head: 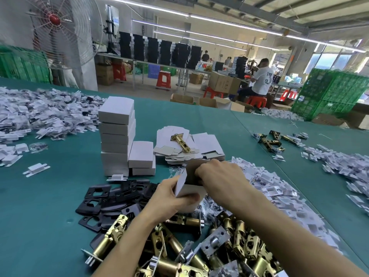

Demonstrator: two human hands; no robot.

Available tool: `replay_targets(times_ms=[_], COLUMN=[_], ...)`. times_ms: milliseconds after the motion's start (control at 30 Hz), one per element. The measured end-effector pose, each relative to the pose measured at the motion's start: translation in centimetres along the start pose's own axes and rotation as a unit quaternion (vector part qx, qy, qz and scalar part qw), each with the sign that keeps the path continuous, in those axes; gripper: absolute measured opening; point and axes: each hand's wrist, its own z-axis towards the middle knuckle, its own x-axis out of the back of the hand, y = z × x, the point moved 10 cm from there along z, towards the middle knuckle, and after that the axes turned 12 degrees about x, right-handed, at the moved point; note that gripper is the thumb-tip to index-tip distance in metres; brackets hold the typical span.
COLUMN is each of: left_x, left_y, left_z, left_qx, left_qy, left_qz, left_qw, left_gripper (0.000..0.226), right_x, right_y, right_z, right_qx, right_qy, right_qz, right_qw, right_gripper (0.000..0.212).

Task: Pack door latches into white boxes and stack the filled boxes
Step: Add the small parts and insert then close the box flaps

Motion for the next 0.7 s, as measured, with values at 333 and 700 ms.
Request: replay_targets(times_ms=[333,700], left_x=[0.8,0.8], left_y=[0.2,0.8], left_z=[-0.1,-0.2], left_qx=[-0.002,-0.044], left_qy=[0.045,0.045], left_qz=[0.014,-0.022], left_qw=[0.999,0.998], left_gripper=[0.028,0.034], right_x=[0.1,-0.2], right_y=[-0.1,-0.9], right_z=[-1.1,-1.4], right_qx=[0.056,0.089], right_qy=[0.096,0.014], right_qz=[0.083,0.078], right_qw=[0.990,0.993], right_gripper=[0.011,0.030])
